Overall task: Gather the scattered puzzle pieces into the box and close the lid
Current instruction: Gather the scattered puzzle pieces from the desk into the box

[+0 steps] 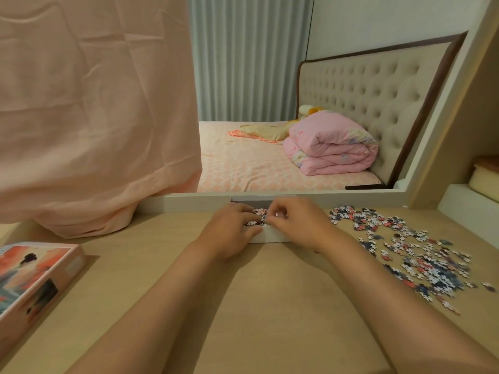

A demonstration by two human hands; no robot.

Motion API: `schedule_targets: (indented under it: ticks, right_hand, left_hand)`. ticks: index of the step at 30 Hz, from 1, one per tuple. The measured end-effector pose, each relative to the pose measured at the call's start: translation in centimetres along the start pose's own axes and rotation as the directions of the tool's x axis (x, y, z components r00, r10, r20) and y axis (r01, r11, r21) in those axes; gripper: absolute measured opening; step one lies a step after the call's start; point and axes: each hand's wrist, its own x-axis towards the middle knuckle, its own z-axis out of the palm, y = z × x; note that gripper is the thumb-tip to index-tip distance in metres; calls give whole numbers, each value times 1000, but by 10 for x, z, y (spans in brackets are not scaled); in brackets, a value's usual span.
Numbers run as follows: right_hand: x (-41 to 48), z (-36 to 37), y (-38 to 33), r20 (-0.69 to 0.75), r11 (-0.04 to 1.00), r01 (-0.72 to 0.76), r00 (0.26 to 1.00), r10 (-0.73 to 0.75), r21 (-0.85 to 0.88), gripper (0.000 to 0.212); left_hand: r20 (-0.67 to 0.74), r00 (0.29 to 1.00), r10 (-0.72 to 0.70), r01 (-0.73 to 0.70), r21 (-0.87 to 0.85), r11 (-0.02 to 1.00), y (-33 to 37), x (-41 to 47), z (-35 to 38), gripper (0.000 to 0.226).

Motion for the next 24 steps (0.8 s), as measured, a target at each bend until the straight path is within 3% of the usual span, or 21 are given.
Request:
schedule_targets:
  ticks: [2,6,9,16,24]
  right_hand:
    - [9,-8,1,-80,998,-45,996,47,33,5]
    - [14,-9,11,8,992,-119,993,119,36,10]
    - [6,-10,23,-52,993,-122,991,122,-5,14]
    - [-9,7,24,212,976,-216,954,213,-11,62]
    - [-2,27,-7,296,981,-178,943,150,71,64]
  left_hand:
    - [37,999,-12,11,23,1000,0,-3,-1,34]
    - [90,996,-14,9,61,998,6,-10,-3,42]
    - [104,995,-9,0,82,997,10,-14,-1,51]
    - [160,982,-100,78,138,987,13,-23,-4,59]
    - [217,941,-260,223,183,958,-12,-35,-21,63]
